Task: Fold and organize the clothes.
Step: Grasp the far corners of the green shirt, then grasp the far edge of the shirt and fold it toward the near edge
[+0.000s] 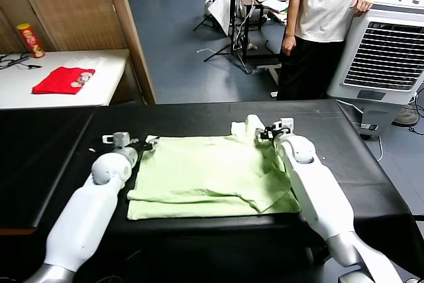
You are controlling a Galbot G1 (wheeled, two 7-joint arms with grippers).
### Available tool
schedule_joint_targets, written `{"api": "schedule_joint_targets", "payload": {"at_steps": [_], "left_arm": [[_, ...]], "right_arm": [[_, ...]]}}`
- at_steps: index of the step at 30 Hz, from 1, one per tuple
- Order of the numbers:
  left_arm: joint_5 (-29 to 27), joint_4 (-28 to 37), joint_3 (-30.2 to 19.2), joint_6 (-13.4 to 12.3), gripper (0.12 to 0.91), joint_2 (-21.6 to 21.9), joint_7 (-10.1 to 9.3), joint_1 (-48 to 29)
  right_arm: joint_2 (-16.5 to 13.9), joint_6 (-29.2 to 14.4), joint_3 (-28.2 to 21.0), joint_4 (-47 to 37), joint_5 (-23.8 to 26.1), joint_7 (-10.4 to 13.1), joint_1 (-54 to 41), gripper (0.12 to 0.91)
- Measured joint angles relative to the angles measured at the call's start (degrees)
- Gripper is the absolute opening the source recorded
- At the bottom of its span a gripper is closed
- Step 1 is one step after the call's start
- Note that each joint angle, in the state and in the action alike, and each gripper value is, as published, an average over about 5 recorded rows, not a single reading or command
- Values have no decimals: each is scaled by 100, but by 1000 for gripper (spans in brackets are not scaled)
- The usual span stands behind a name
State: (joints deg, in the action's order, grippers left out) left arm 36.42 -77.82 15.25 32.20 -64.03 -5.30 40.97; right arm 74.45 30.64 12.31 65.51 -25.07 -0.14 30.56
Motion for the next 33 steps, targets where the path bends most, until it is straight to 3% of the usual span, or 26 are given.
{"api": "schedule_joint_targets", "payload": {"at_steps": [3,6,11,16,26,33], "left_arm": [[11,-19,3,-35,208,0,17,15],[30,-79,27,-73,135,11,17,51],[131,-360,128,-73,131,114,-11,194],[175,-938,286,-92,130,254,-68,499],[315,-2496,797,-129,130,720,-134,1625],[44,-3370,1175,-22,130,881,-220,2479]], "right_arm": [[-15,-156,56,117,31,-53,107,121],[-74,-332,147,367,-25,-117,282,121],[-282,-578,322,1076,-325,-211,710,121],[-600,-610,467,1896,-682,-159,1163,121],[-1229,-71,699,3258,-795,414,1957,121],[-1589,332,765,4207,-796,565,2647,121]]}}
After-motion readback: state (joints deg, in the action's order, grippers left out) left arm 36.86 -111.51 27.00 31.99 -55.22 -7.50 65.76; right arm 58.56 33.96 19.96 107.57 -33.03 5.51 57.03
